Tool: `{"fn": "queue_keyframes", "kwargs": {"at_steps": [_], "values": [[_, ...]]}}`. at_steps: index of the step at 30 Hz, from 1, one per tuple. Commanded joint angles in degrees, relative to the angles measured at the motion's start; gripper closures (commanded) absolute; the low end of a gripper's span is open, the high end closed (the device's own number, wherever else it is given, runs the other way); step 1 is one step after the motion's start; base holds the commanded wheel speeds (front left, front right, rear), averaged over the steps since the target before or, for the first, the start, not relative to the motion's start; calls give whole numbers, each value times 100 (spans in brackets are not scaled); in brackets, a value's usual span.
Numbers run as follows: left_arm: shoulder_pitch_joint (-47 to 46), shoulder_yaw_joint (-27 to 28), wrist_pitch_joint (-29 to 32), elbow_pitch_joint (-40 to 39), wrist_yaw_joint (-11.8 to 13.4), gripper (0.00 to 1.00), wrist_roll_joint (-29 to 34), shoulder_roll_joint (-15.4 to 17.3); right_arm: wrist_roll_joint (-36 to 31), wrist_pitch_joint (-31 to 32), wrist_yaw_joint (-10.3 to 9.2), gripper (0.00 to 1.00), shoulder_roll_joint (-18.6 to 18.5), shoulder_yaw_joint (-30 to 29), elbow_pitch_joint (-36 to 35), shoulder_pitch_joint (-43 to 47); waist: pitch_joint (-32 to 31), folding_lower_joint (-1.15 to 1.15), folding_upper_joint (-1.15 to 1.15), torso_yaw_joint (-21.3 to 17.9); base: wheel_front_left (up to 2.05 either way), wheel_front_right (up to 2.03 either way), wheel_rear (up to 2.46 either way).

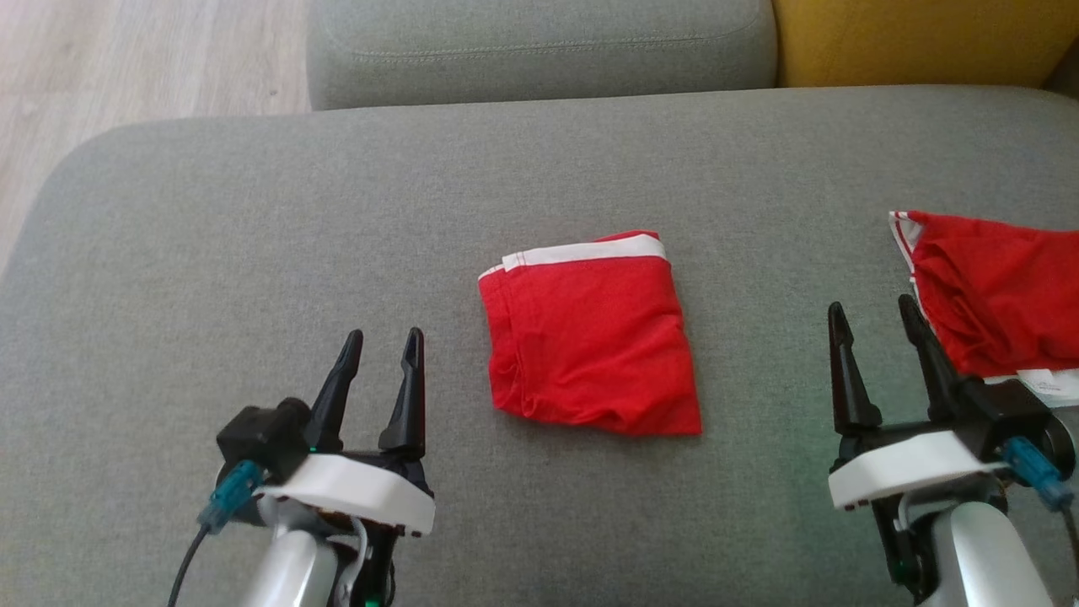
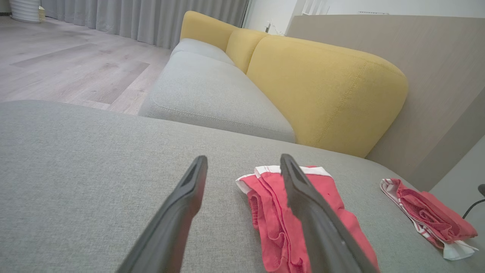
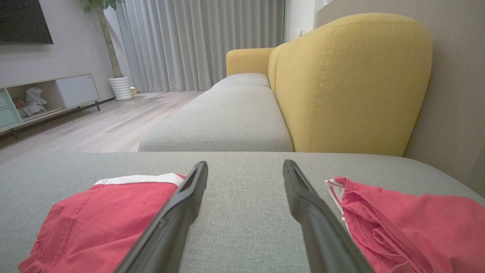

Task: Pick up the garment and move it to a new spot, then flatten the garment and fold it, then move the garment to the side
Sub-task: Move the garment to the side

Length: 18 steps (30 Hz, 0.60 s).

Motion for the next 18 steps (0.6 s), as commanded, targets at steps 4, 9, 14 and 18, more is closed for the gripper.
{"fn": "queue_keyframes", "kwargs": {"at_steps": [4,9,14,18], "values": [[-229,139,-51,-219,-26,0,21,17,-2,127,-5,0,-2,262,-199,-113,75,0,0,49,0,0,0],[-313,77,-51,-216,-45,0,11,17,465,500,-5,0,1,684,-1,-344,252,0,0,176,0,0,0],[-449,-16,-51,-197,-48,0,-31,17,859,804,-5,0,2,924,496,-682,456,0,0,399,0,0,0],[-543,-54,-51,-181,-39,0,-50,17,1268,941,-5,0,2,967,952,-968,593,0,0,588,0,0,0]]}}
